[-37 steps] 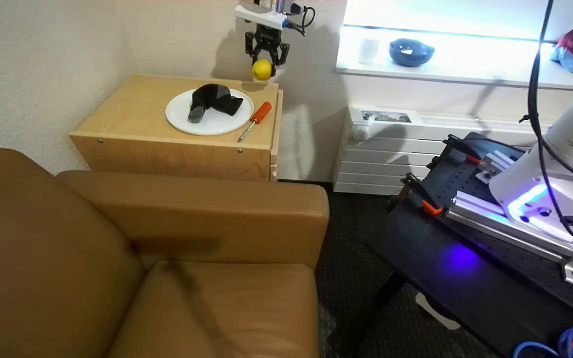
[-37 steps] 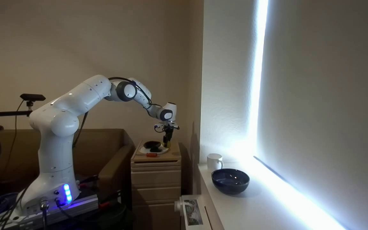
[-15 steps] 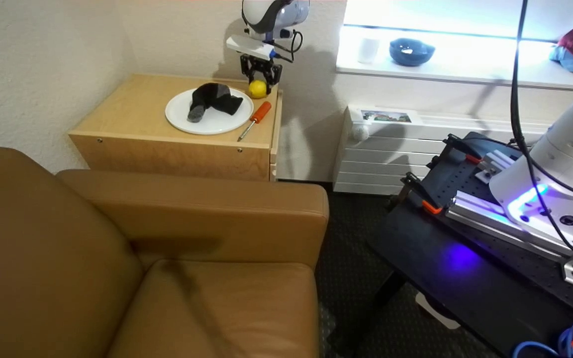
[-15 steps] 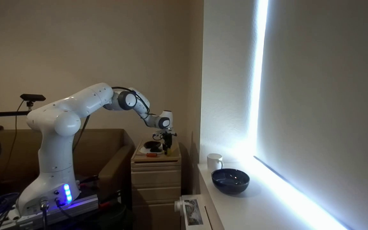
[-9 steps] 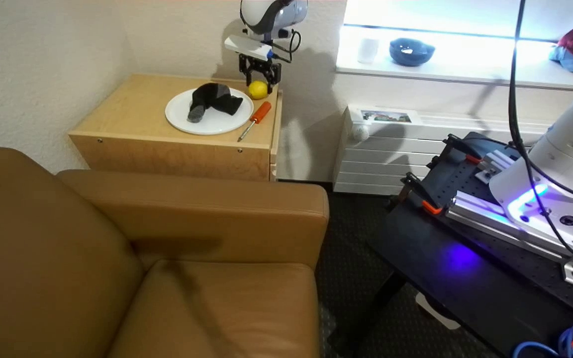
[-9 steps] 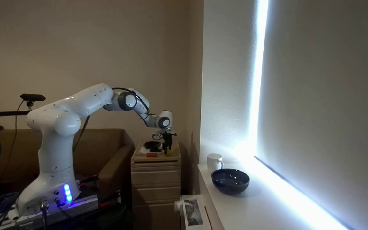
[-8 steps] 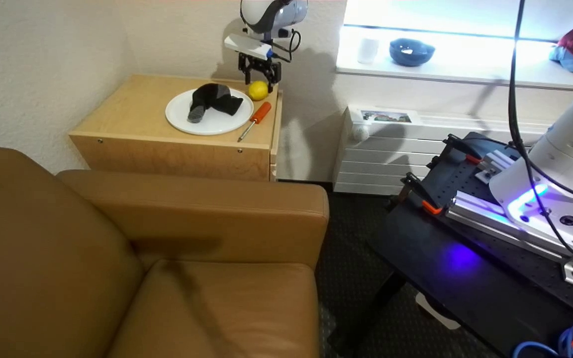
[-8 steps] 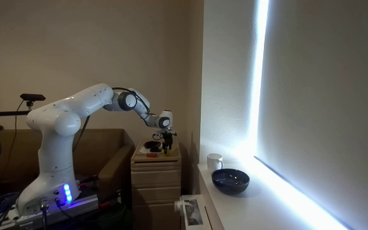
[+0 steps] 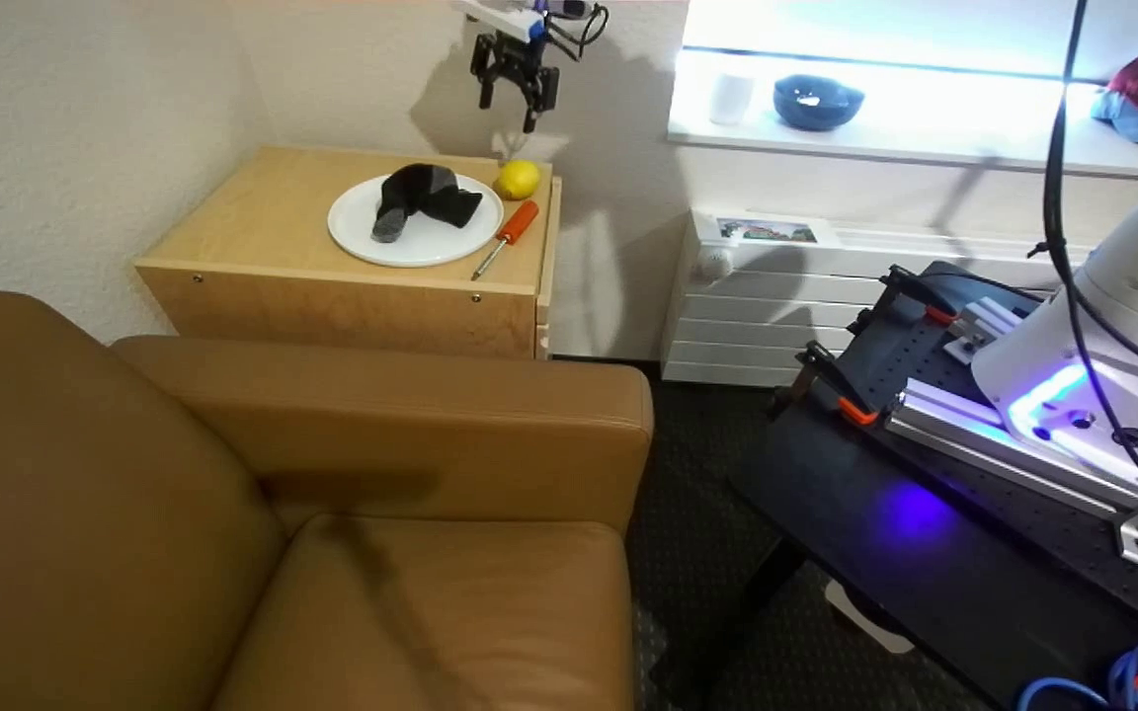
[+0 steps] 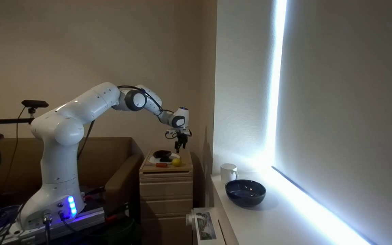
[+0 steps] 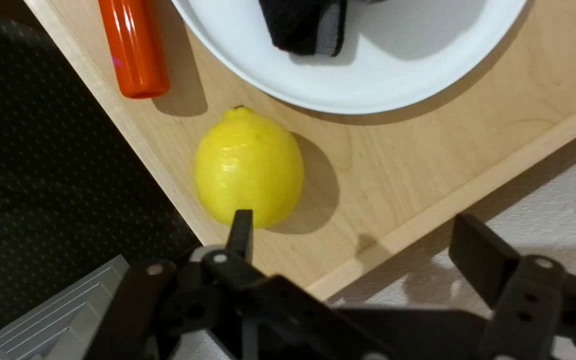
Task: Remove the lemon from the bowl and place it on the nightstand
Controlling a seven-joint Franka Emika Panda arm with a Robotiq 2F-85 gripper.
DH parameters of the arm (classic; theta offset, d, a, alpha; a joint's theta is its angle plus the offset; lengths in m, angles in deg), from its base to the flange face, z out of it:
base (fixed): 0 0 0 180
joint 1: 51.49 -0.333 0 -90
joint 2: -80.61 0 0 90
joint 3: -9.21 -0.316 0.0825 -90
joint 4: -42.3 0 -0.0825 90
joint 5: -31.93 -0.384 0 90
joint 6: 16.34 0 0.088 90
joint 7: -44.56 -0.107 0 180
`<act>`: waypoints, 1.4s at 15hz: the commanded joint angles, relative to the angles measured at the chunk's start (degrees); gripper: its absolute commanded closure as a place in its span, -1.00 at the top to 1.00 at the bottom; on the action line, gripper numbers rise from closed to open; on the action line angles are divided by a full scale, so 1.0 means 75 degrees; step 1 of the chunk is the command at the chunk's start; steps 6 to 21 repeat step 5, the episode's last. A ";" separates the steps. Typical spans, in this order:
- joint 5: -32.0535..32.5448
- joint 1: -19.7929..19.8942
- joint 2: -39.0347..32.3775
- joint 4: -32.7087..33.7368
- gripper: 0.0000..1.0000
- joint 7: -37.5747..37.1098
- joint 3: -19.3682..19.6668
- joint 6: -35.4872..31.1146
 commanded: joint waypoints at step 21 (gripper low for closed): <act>-0.1237 0.0554 0.1884 -0.1415 1.00 0.1451 -0.0630 0.0136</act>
